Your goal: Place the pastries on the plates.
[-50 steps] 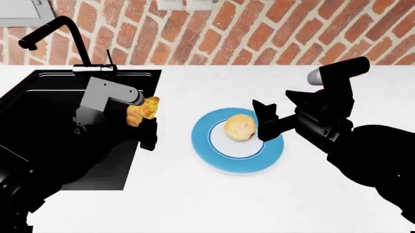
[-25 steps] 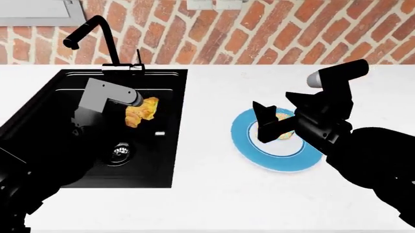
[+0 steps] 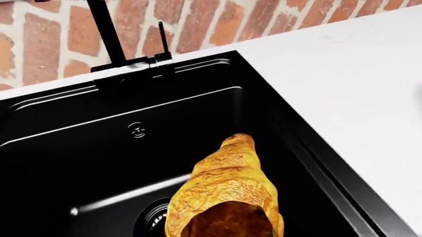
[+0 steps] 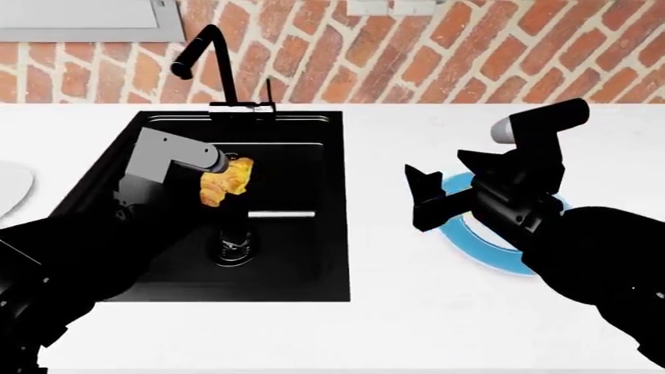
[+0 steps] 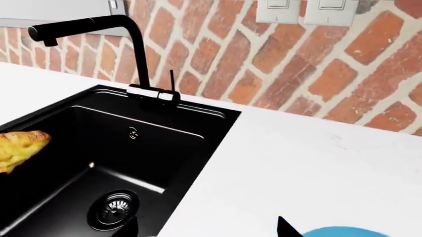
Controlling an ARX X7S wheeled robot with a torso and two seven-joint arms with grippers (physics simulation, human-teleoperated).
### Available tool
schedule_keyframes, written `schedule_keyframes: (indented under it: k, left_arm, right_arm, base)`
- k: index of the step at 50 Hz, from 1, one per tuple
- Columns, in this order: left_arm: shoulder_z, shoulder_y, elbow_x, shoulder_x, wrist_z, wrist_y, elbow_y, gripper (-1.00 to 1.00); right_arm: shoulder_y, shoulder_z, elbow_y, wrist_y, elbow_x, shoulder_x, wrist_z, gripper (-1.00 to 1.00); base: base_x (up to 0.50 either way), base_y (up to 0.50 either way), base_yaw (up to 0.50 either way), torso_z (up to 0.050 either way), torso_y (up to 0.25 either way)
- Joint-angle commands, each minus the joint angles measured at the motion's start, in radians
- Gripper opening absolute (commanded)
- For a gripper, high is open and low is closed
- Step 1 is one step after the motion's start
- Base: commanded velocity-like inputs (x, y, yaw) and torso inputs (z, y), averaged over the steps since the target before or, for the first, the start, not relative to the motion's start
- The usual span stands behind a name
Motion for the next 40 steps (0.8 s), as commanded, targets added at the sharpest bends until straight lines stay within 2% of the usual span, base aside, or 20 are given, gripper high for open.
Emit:
schedule_keyframes:
  k: [1, 40]
  left_arm:
    - [0.000, -0.002, -0.008, 0.000, -0.013, 0.002, -0.001, -1.00]
    - [-0.003, 0.000, -0.023, -0.008, -0.021, 0.011, 0.000, -1.00]
  right_arm:
    - [-0.005, 0.000, 0.000, -0.003, 0.003, 0.002, 0.002, 1.00]
    - [-0.030, -0.009, 0.010, -0.040, -0.018, -0.002, -0.006, 1.00]
  base:
    - [0.00, 0.31, 0.00, 0.000, 0.000]
    - [0.00, 0.30, 0.00, 0.000, 0.000]
